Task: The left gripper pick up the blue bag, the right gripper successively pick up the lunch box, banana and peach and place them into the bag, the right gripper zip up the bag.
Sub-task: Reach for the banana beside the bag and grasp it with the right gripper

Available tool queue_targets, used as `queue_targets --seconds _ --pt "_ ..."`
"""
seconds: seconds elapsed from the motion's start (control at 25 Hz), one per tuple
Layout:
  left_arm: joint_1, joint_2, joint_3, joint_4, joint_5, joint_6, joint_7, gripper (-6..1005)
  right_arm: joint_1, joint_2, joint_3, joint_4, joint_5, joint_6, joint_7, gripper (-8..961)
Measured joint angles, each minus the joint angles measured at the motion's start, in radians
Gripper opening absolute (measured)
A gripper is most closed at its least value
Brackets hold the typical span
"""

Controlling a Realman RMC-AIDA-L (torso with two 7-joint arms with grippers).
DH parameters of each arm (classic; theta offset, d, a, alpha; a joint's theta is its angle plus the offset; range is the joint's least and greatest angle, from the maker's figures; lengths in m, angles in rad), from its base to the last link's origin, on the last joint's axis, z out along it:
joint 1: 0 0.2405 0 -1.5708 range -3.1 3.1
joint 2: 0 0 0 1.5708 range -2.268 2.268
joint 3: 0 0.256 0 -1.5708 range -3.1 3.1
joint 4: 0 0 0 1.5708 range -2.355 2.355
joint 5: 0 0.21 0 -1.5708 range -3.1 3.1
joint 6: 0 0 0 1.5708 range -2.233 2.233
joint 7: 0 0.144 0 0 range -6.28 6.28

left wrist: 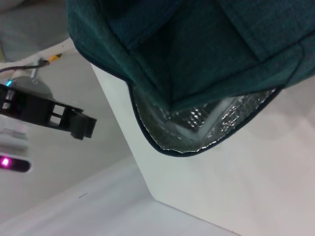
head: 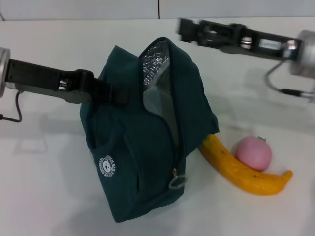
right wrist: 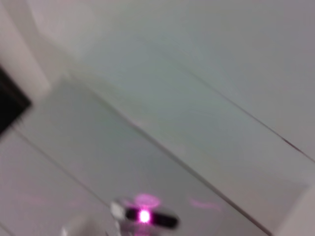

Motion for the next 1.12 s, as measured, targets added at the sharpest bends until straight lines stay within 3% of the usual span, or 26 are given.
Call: queue_targets --seconds 0.08,0.2,0.28,0.4,0.52,0.64,0.72,0.96,1.04,1.12 --pt "0.011 0.001 -0.001 0.0 0.0 -0.004 0.009 54 -0.011 -0.047 -0.014 -0.085 -0.102 -0.001 0.052 553" --pt "0.025 0.001 -0.001 0.0 -0.001 -0.011 0.021 54 -0.013 -0.11 -0.014 -0.196 -0.272 -0.015 0.138 765" --pt "0.033 0.001 -0.001 0.0 -0.001 -0.014 0.028 54 -0.012 -0.139 -0.012 -0.27 -0.379 -0.035 0.195 765" --pt "0.039 0.001 -0.001 0.0 -0.002 -0.014 0.037 54 0.002 -0.167 -0.009 -0.393 -0.54 -0.091 0.278 764" --pt "0.039 0.001 -0.001 0.0 -0.004 -0.014 0.038 54 0.032 -0.172 -0.008 -0.507 -0.678 -0.15 0.344 764" --pt "0.039 0.001 -0.001 0.0 -0.004 -0.013 0.038 54 0.07 -0.152 -0.01 -0.619 -0.839 -0.212 0.403 763" --pt "0.039 0.001 -0.001 0.0 -0.004 -0.013 0.038 54 0.1 -0.124 -0.01 -0.69 -0.958 -0.248 0.446 763" --pt "0.039 0.001 -0.001 0.0 -0.005 -0.012 0.039 54 0.215 0.024 -0.012 -0.783 -1.287 -0.301 0.524 761" --pt "0.035 0.0 -0.001 -0.002 -0.005 -0.012 0.039 54 0.234 0.05 -0.055 -0.775 -1.318 -0.292 0.542 761" --pt "0.03 -0.001 0.0 -0.01 -0.005 -0.012 0.04 54 0.241 0.058 -0.134 -0.763 -1.32 -0.264 0.578 761"
